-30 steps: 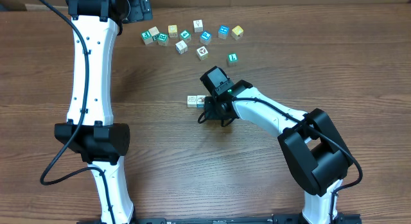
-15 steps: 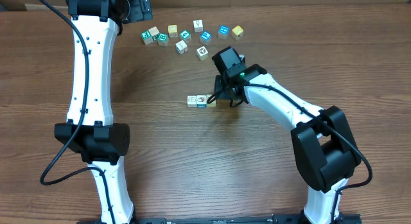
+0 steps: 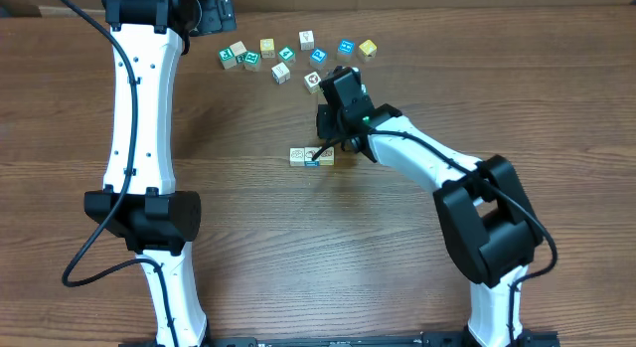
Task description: Form a horizontal line
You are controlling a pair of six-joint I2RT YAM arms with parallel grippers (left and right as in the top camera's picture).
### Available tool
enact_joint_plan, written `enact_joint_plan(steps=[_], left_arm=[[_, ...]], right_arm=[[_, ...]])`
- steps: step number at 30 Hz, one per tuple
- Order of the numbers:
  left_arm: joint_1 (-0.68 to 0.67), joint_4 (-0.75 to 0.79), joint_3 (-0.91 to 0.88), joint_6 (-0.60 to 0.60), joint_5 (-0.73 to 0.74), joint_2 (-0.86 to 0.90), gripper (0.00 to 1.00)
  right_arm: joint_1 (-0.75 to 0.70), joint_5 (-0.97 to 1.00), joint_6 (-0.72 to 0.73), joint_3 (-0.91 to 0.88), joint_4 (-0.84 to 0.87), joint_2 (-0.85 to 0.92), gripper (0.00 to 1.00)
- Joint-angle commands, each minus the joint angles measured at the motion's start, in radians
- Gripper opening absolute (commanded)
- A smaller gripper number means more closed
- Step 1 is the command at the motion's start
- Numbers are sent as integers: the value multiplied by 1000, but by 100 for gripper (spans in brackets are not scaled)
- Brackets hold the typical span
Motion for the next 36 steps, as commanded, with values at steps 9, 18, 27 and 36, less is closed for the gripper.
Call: enact_joint_plan(steps=[9, 18, 27, 36], left_arm=[[-7, 1, 5, 11, -6, -4, 100], [-7, 0, 5, 11, -6, -4, 100], [-7, 1, 5, 11, -6, -4, 100], [-7, 1, 5, 11, -6, -4, 100]], right_arm=[[-10, -4, -32, 143, -26, 41, 3], [-35, -13, 9, 510, -435, 44, 3], [-34, -87, 18, 513, -489, 116, 4], [-26, -87, 18, 511, -507, 236, 4]])
